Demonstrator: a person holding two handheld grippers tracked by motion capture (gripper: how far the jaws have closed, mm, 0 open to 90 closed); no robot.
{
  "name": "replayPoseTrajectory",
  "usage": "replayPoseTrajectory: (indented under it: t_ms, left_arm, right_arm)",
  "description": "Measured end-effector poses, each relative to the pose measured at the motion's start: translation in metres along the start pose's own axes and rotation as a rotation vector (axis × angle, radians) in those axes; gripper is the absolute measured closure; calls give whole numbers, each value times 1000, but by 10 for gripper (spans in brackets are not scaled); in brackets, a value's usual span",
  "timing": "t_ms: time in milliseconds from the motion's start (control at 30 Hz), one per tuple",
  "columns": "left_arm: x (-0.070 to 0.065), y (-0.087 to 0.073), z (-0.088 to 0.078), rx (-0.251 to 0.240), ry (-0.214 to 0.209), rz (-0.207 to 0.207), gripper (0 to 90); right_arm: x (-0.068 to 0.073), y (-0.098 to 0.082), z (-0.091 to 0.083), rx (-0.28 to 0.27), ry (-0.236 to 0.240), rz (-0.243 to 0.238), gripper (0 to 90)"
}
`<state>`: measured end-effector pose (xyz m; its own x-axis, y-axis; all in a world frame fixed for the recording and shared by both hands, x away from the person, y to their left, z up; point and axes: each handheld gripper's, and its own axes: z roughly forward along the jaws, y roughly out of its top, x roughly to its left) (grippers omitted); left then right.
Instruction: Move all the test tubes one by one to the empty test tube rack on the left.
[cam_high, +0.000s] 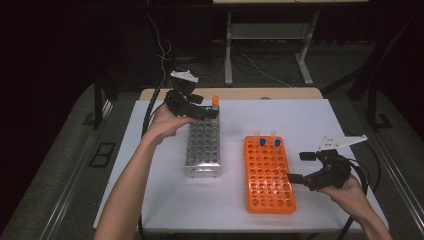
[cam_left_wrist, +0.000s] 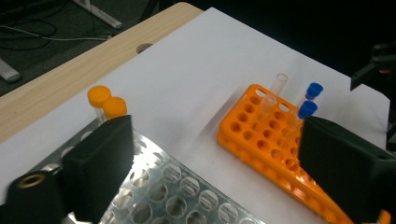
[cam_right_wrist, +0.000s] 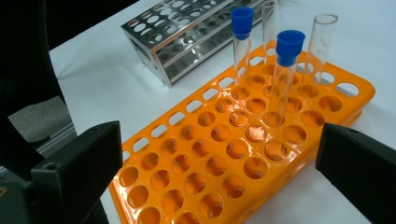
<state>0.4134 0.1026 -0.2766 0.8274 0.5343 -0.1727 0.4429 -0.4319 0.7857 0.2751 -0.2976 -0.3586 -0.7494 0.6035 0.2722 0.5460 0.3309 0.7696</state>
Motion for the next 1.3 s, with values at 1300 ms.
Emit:
replayPoseTrajectory:
  t_ms: [1300]
  left_arm:
    - [-76, -89, -17, -65, -48, 87, 0]
  right_arm:
    - [-32, 30, 35, 97, -41, -16, 3]
